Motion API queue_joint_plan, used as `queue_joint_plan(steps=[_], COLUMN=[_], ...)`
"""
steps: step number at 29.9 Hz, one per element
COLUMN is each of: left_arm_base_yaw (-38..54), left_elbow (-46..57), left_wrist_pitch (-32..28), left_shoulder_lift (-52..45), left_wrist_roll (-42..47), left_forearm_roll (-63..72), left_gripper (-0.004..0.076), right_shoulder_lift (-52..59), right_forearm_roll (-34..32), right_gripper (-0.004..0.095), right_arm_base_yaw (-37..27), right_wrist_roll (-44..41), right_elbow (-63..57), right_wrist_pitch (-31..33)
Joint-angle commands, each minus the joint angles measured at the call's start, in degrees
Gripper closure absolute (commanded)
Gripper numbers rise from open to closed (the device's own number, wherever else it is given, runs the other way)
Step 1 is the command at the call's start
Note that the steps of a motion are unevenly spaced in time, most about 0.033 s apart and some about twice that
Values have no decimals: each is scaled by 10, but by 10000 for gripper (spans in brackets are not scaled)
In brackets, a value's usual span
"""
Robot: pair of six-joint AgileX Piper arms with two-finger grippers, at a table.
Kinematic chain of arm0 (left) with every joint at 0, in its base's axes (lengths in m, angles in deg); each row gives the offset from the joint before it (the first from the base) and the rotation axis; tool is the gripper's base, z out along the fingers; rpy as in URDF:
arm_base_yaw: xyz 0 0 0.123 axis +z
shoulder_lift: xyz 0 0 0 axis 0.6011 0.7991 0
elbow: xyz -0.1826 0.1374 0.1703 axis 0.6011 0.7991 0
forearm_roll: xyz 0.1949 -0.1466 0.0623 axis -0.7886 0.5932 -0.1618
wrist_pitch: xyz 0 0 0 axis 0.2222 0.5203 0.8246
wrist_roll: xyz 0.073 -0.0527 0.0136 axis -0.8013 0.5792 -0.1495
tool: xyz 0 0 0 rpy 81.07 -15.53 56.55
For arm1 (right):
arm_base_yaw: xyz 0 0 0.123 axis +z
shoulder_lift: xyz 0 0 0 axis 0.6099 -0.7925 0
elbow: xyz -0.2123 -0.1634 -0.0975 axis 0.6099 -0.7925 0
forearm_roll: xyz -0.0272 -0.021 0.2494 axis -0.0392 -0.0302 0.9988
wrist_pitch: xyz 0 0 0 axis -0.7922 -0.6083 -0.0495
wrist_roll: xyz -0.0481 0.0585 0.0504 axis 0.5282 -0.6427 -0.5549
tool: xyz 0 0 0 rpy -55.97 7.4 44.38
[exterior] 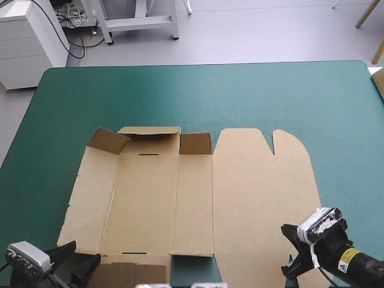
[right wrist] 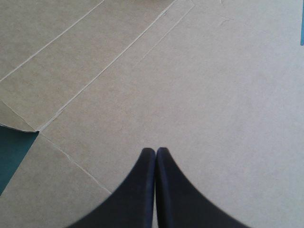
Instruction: Fold the box
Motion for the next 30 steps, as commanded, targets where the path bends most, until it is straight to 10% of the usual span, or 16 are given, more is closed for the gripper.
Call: queue_joint_plan(steps=[1,18,30], left_arm_base_yaw=[-1,-1,-1], left_elbow=[-13,-148,-347], left_wrist_pitch=[-74,-117,35], left_shoulder_lift=[13,326,568], left_wrist_roll=[5,34,43], left_forearm_roll=[26,-26,-101], left_gripper=[250,250,250], right_shoulder_lift=[-2,-2,-2], right_forearm_roll=[7,7,7], right_gripper=[929,929,930], right_arm_base_yaw=[-4,-4,-4], right_wrist_roll=[1,1,1], right_elbow=[15,15,15], right_wrist_pitch=[-42,-42,-42])
